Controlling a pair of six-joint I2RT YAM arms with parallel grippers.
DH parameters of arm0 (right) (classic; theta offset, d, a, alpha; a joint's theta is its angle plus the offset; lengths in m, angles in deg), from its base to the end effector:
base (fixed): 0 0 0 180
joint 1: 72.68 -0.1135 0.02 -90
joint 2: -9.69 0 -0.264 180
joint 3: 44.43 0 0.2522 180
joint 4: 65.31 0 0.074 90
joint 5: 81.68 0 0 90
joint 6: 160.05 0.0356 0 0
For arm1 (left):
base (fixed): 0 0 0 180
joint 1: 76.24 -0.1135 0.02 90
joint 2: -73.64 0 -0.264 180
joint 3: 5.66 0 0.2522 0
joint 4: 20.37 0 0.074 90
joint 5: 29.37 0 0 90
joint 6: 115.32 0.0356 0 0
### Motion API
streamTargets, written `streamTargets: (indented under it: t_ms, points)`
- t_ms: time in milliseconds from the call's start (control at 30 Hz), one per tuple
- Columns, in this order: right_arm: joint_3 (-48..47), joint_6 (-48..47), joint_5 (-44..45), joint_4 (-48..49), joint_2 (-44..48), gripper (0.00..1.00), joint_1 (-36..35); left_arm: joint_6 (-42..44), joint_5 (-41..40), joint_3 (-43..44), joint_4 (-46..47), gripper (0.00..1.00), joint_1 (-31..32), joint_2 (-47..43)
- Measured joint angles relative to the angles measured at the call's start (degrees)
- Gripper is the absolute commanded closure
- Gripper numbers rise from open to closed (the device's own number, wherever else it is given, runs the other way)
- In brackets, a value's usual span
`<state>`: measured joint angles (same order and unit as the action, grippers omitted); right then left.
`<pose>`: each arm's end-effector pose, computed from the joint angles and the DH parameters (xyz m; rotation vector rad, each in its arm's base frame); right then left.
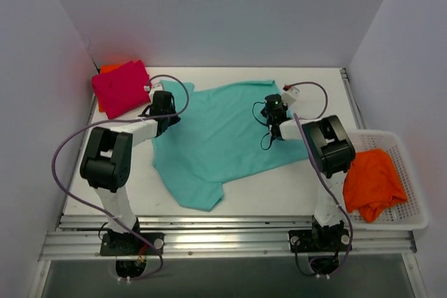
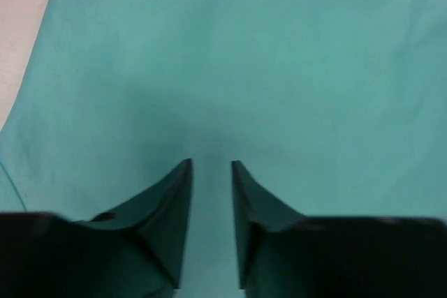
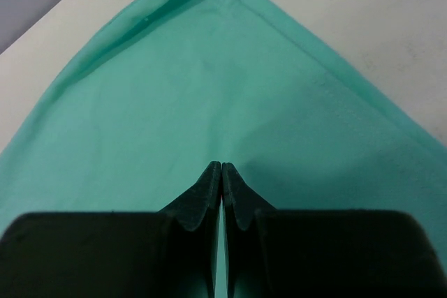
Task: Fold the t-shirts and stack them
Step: Flatten out the tshirt
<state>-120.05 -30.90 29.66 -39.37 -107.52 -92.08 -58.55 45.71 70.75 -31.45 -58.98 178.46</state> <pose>0.4123 0.1314 0.1520 0.5691 1.7510 0.3764 0.3780 -0.1079 0.1798 -0.4471 2.1939 -0.1849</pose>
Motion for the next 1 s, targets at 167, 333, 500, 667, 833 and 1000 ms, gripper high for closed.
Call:
streamTargets:
  t_ms: [167, 333, 500, 667, 833, 1000]
  points:
    - [6.9, 2.7, -1.9, 2.0, 1.6, 1.00, 4.6, 0.9, 4.9, 10.2, -3.5, 0.98, -3.4, 10.3]
    - [16.9, 5.7, -2.3, 4.2, 8.4, 1.00, 6.8, 1.0, 7.8, 18.8, -7.3, 0.98, -3.5, 16.4]
    - [24.7, 8.6, -2.1, 1.2, 16.2, 1.00, 6.1, 1.9, 9.7, 27.0, -11.0, 0.98, -3.6, 20.9]
    - [26.2, 9.8, -1.3, -2.0, 19.6, 1.00, 5.4, 2.4, 10.7, 30.4, -13.3, 0.98, -3.7, 22.4]
    - [22.7, 9.0, -1.2, -4.2, 19.2, 1.00, 5.4, 2.6, 10.8, 27.3, -12.5, 0.46, -3.8, 21.0]
    - [19.9, 8.0, -0.9, -4.0, 19.2, 0.23, 4.5, 1.8, 10.8, 19.4, -8.9, 0.06, -3.8, 12.9]
